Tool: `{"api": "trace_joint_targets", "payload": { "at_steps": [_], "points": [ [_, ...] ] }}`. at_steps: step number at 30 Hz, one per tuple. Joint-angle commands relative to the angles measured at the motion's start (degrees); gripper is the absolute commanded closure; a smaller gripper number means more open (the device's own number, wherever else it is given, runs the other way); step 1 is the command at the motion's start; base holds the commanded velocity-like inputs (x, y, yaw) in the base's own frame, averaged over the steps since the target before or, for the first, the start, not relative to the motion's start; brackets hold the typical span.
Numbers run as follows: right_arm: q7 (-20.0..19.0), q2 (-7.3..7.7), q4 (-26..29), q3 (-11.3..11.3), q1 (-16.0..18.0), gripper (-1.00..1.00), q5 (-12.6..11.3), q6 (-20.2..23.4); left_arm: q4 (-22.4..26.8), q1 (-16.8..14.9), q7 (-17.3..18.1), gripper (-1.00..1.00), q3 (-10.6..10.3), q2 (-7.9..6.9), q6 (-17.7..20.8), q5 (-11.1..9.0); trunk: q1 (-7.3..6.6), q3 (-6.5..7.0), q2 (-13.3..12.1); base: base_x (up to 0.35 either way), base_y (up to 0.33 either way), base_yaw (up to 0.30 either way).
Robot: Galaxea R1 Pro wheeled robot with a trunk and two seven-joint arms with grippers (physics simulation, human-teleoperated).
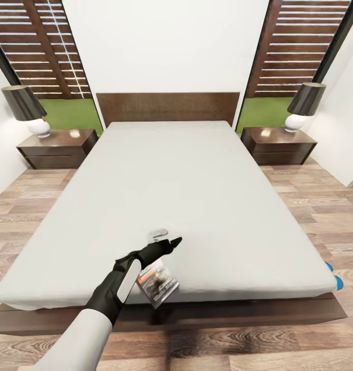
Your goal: In the bedroom, move the book from the bed onto either nightstand, and place the two sandals side by side next to the bed.
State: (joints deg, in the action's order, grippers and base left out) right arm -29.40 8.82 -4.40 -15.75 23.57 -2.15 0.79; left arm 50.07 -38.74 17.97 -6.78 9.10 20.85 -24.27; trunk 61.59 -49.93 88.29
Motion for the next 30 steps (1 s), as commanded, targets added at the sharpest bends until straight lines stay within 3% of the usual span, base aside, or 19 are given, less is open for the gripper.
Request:
{"api": "trace_joint_targets", "payload": {
  "at_steps": [1,3,6,9,11,12,14,17,18,23,25,28,30],
  "points": [
    [-0.22,0.04,-0.17,-0.29,0.07,-1.00,-0.25,0.08,0.04,-0.02,0.93,-1.00,0.07,-0.02,1.29,-0.46,-0.23,0.15,-0.39,0.000,0.000,0.000],
    [-0.22,0.08,-0.17,-0.31,0.07,-1.00,-0.28,0.08,0.03,-0.02,4.10,-1.00,0.20,-0.59,4.37,-0.44,-0.67,0.51,-1.20,0.000,0.000,0.000],
    [-0.22,0.11,-0.14,-0.28,0.07,-1.00,-0.24,0.08,-0.08,0.07,12.62,-1.00,0.15,-3.31,10.32,-0.15,-1.33,1.04,-2.40,0.000,0.000,0.000],
    [-0.22,0.12,-0.16,-0.30,0.07,-1.00,-0.24,0.08,-0.30,0.38,14.76,-1.00,0.04,-5.81,11.48,-0.13,-1.99,1.58,-3.60,0.000,0.000,0.000],
    [-0.22,0.14,-0.16,-0.29,0.07,-1.00,-0.24,0.08,-0.74,0.98,16.39,-1.00,-0.21,-9.09,12.05,-0.17,-2.43,1.94,-4.40,0.000,0.000,0.000],
    [-0.22,0.14,-0.16,-0.28,0.07,-1.00,-0.24,0.07,-0.94,1.25,17.00,-1.00,-0.24,-9.62,12.10,-0.17,-2.64,2.12,-4.81,0.000,0.000,0.000],
    [-0.22,0.15,-0.15,-0.31,0.07,-1.00,-0.26,0.06,-2.02,2.38,19.91,-1.00,-0.29,-11.03,12.16,-0.15,-3.08,2.48,-5.61,0.000,0.000,0.000],
    [-0.22,0.15,-0.16,-0.32,0.07,-1.00,-0.24,0.04,-4.93,3.83,26.95,-1.00,-0.34,-13.24,11.86,0.18,-3.74,3.02,-6.81,0.000,0.000,0.000],
    [-0.22,0.15,-0.16,-0.31,0.07,-1.00,-0.23,0.04,-6.66,4.43,31.91,-1.00,-0.38,-15.27,11.00,1.45,-3.96,3.20,-7.21,0.000,0.000,0.000],
    [-0.22,0.15,-0.16,-0.33,0.07,-1.00,-0.22,0.07,-11.17,6.71,39.18,-1.00,-0.51,-18.77,7.34,6.23,-5.06,4.10,-9.22,0.000,0.000,0.000],
    [-0.22,0.15,-0.17,-0.29,0.07,-1.00,-0.22,0.05,-16.18,7.31,42.84,-1.00,-0.52,-20.20,1.97,7.84,-5.50,4.46,-10.02,0.000,0.000,0.000],
    [-0.22,0.15,-0.15,-0.27,0.09,-1.00,-0.22,0.06,-22.67,7.64,46.72,-1.00,-0.38,-21.82,-5.19,8.66,-6.16,4.99,-11.22,0.000,0.000,0.000],
    [-0.22,0.15,-0.15,-0.30,0.09,-1.00,-0.22,0.06,-27.91,7.75,48.89,-1.00,-0.35,-23.74,-9.55,8.90,-6.60,5.35,-12.03,0.000,0.000,0.000]
  ]
}}
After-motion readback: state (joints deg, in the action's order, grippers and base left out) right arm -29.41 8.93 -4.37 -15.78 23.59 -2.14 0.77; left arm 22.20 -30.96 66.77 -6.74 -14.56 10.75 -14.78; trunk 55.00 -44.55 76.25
